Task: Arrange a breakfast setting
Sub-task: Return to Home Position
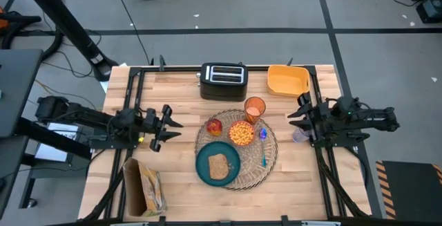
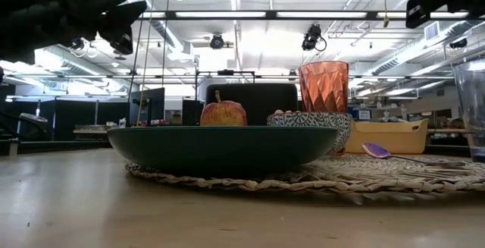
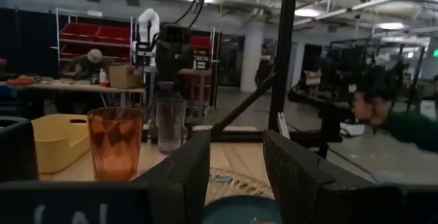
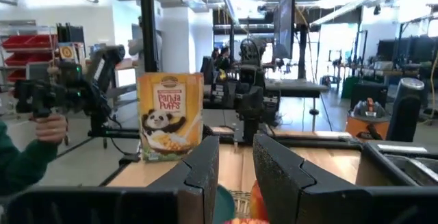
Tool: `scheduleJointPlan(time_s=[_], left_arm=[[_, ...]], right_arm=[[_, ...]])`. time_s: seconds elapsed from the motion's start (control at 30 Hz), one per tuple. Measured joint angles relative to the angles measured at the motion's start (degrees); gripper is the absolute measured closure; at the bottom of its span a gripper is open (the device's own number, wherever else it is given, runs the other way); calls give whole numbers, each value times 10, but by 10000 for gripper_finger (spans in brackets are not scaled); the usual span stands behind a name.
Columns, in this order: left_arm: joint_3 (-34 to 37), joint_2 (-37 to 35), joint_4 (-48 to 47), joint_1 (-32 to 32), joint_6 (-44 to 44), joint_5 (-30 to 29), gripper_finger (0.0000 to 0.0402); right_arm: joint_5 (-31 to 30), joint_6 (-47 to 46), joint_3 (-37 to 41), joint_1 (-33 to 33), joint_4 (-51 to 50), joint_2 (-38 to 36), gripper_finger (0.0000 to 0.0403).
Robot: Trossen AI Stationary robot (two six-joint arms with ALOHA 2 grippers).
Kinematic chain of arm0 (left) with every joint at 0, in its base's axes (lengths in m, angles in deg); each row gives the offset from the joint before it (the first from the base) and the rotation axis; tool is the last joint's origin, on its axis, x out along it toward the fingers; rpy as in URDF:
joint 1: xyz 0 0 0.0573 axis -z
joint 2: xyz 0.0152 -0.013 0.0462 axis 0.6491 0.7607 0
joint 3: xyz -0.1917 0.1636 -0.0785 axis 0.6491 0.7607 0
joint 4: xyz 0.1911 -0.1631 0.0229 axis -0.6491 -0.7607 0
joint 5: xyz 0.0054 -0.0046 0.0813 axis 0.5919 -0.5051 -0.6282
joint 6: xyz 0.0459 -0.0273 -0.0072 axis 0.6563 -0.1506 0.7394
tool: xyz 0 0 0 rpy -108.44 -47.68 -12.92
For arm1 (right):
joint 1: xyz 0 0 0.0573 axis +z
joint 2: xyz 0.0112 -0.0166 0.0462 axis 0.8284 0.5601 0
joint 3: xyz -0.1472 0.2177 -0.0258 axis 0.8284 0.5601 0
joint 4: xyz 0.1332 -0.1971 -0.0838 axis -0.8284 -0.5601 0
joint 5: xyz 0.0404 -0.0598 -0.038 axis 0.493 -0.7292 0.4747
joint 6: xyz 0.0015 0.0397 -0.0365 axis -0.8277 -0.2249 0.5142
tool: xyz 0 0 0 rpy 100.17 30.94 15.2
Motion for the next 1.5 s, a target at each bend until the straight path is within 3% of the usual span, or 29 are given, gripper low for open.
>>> scheduleJointPlan(time_s=[0.27, 0.6, 0.8, 1.0, 1.1, 1.17, 1.4, 1.5], left_arm=[[0, -14, -3, -26, -25, 64, 257], [0, -21, -11, -33, -21, 104, 257], [0, -30, -26, -88, -69, 115, 257], [0, -55, -70, -194, -119, 295, 257], [0, -79, -58, -236, -156, 335, 257], [0, -97, -67, -250, -150, 321, 257], [0, -151, -128, -234, -64, 181, 257], [0, -176, -149, -229, -30, 156, 257]], right_arm=[[0, 13, 128, 0, 185, -2, 302], [-15, 0, 131, -1, 51, 6, 302], [-17, 0, 131, -1, 54, 8, 302], [-16, 1, 131, -1, 55, 8, 302], [-15, 1, 131, -1, 55, 8, 302], [-15, 1, 131, -1, 55, 8, 302], [-15, 1, 131, -1, 55, 8, 302], [-15, 1, 131, -1, 55, 8, 302]])
